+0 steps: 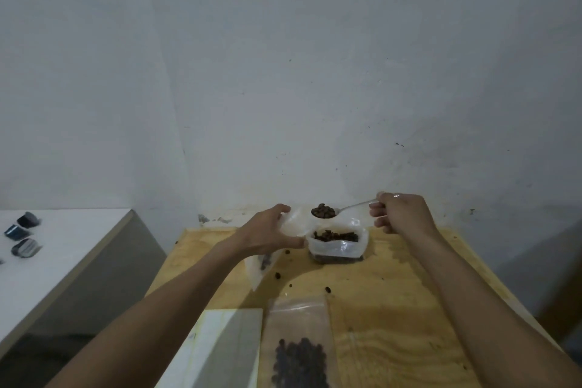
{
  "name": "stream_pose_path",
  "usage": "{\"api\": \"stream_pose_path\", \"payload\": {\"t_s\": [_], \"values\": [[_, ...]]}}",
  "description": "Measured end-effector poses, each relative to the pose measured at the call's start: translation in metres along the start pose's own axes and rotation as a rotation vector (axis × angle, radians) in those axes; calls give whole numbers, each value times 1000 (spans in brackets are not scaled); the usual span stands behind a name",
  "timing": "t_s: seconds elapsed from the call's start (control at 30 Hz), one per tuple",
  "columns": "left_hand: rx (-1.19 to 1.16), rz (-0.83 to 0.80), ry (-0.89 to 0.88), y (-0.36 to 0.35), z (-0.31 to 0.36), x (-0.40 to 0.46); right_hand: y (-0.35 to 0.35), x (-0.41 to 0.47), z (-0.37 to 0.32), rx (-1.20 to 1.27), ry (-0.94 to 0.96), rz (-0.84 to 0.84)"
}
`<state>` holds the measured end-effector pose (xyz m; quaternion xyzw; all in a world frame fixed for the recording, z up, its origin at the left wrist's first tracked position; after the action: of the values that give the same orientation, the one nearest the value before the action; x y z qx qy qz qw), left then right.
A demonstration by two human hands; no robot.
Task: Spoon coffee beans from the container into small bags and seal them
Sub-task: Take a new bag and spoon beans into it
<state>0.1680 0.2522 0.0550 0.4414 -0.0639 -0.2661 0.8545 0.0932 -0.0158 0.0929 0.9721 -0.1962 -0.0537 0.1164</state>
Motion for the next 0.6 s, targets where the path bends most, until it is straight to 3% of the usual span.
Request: {"api": "stream_pose_path", "payload": {"t_s": [0.2,0.37,0.6], "values": [[-6,15,-18,-4,8,1,-21,-25,-26,-250,229,-53],[-34,-13,-13,-8,10,5,-13,-23,-40,-388,349,32],[-108,-79,78,-11,17,19,7,2,8,-669,241,111]]}}
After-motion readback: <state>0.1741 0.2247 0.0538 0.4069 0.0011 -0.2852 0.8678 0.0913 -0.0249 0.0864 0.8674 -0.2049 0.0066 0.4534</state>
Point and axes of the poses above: each hand's wrist, its own x-axis towards the middle knuckle, its own y-axis out of the back of the hand, z = x × y, the point moved 1 cm from there along x, towards the middle knuckle, and after that the axes turned 8 degrees about -z, right-handed, at the moved point
